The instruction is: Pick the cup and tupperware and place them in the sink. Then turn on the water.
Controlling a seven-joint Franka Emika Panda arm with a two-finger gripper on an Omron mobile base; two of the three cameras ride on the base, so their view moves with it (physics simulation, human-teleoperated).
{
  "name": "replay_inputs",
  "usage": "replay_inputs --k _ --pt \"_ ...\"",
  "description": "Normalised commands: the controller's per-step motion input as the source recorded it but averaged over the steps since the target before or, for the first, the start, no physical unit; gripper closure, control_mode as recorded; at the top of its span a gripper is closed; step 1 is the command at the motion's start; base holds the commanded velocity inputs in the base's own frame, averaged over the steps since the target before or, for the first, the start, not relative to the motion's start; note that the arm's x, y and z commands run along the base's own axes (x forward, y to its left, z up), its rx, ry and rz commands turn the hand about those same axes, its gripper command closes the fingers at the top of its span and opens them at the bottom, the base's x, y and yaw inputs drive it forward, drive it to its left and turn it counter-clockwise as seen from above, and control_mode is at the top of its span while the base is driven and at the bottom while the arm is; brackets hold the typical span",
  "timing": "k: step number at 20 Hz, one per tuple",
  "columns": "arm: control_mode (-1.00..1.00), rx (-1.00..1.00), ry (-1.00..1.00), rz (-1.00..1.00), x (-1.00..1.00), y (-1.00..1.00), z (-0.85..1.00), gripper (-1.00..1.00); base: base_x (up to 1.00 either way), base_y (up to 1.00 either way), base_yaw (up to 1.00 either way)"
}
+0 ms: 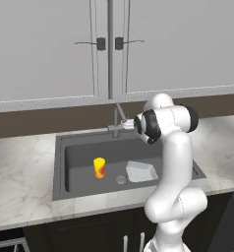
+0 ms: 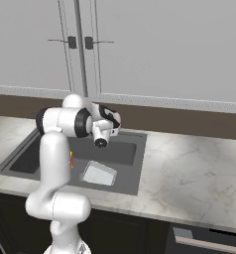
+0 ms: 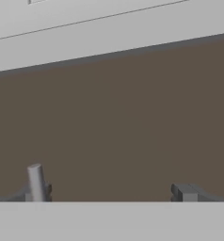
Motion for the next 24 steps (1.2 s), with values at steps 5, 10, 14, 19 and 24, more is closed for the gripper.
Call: replay_inputs --k 5,10,14,19,24 --pt "-1.0 0.05 0.0 0.01 0.0 -0.46 0.0 -1.0 0.0 0.0 0.0" --pt "-1.0 0.01 0.0 0.04 0.0 -0.49 0.0 -1.0 0.0 0.0 0.0" --pt "-1.0 0.0 0.0 0.06 0.0 -0.55 0.0 -1.0 0.0 0.0 0.0" --pt "-1.0 0.0 -0.01 0.06 0.0 -0.56 0.0 -1.0 0.0 0.0 0.0" --pt "-1.0 0.0 -0.01 0.04 0.0 -0.58 0.0 -1.0 0.0 0.0 0.0"
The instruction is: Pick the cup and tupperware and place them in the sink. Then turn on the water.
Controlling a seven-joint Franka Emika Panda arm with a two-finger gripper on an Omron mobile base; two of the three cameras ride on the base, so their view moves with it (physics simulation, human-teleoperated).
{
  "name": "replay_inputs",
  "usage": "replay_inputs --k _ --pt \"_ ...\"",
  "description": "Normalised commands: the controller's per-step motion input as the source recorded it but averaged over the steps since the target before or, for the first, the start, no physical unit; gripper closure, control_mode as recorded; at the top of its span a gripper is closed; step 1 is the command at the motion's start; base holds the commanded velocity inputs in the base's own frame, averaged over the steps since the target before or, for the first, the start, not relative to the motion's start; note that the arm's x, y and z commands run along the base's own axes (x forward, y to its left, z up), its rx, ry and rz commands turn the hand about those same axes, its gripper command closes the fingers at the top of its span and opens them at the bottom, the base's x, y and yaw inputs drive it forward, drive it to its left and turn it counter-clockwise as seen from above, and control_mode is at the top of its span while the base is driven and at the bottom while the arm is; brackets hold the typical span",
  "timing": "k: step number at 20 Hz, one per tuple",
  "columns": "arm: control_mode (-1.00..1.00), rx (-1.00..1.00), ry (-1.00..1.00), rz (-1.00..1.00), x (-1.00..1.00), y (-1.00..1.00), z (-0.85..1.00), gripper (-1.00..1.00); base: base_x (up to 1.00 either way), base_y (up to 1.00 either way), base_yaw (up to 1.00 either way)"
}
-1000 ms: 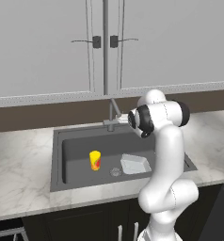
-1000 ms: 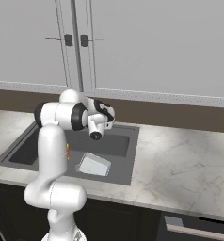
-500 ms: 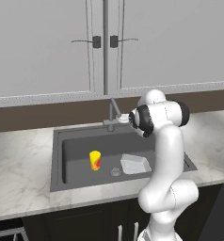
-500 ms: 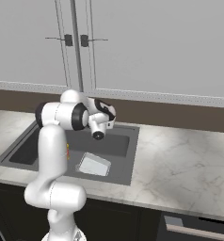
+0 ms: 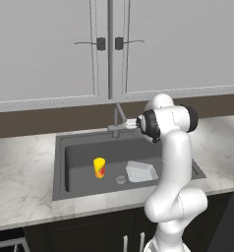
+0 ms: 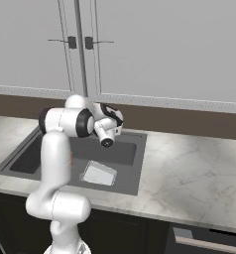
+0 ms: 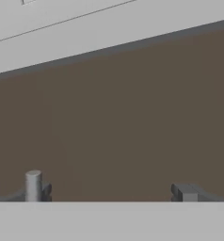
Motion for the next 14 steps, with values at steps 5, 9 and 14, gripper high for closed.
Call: replay_inputs --k 5,9,14 --pt "-1.0 0.0 0.0 0.03 0.02 -0.63 0.0 -1.0 0.0 0.0 0.0" --pt "-1.0 0.0 0.0 0.02 0.08 -0.67 0.0 -1.0 0.0 0.0 0.0" --pt "-1.0 0.0 0.0 0.03 0.11 -0.67 0.0 -1.0 0.0 0.0 0.0"
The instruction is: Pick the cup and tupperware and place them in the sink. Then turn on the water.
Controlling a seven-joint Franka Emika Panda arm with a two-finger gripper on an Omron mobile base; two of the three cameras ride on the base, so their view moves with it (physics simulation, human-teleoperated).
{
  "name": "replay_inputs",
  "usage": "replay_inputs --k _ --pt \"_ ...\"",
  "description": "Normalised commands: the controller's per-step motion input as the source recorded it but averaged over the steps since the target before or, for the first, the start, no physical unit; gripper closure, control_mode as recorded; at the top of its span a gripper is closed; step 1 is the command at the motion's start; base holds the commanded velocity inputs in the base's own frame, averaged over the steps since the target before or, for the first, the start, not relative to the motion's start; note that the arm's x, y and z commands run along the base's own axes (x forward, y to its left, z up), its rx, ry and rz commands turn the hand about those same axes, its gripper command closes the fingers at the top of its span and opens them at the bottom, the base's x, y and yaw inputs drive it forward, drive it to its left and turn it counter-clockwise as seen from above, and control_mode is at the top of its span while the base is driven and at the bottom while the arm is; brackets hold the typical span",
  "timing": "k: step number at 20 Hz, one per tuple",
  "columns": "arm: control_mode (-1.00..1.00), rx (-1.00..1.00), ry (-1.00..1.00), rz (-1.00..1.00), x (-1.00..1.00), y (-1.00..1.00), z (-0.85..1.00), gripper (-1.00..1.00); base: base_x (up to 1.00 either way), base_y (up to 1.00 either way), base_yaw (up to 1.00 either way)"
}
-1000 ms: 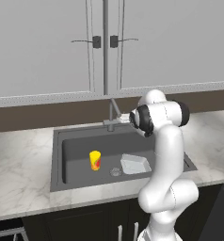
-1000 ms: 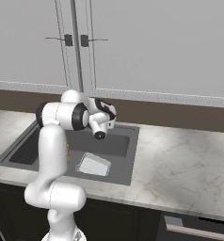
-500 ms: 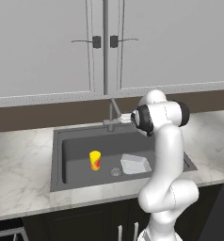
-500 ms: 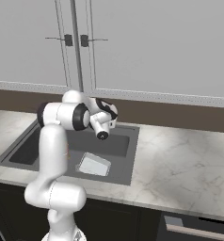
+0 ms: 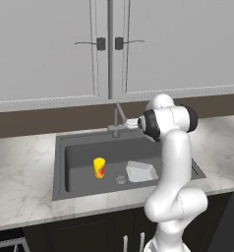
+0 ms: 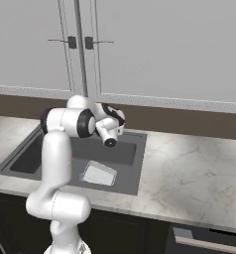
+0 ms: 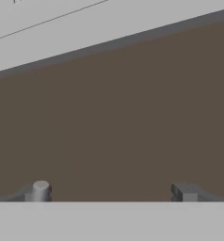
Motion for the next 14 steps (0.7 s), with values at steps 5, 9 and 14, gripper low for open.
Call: replay_inputs --k 5,9,14 --pt "-1.0 0.0 0.0 0.04 0.06 -0.69 0.0 -1.0 0.0 0.0 0.0" --pt "-1.0 0.0 0.0 0.04 0.05 -0.67 0.0 -1.0 0.0 0.0 0.0" --pt "-1.0 0.0 0.0 0.03 0.06 -0.59 0.0 -1.0 0.0 0.0 0.0"
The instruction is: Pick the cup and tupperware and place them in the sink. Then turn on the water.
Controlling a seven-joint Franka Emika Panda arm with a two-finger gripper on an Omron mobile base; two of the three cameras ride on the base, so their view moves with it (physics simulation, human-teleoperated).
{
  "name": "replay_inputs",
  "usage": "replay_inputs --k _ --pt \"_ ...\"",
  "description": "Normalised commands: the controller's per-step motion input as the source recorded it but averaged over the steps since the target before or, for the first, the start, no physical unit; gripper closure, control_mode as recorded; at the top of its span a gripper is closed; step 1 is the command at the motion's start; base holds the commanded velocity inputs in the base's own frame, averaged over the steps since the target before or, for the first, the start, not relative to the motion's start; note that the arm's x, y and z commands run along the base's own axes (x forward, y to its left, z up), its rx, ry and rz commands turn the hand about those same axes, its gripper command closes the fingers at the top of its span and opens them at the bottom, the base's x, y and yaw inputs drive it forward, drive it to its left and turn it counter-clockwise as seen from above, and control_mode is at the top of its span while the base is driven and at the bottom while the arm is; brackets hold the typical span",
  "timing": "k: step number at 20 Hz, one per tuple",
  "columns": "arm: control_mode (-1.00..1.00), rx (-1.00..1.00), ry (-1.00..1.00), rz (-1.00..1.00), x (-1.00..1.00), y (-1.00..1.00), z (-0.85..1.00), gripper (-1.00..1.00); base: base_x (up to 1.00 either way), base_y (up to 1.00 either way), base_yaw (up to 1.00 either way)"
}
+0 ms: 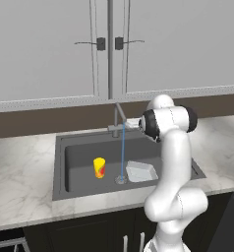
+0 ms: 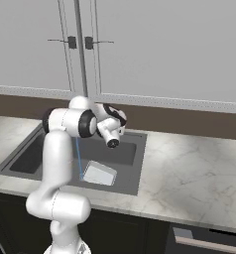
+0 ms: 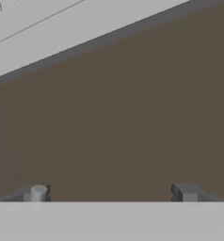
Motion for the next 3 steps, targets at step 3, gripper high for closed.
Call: replay_inputs --k 3 --pt "-1.0 0.0 0.0 0.01 0.0 -0.38 0.0 -1.0 0.0 0.0 0.0"
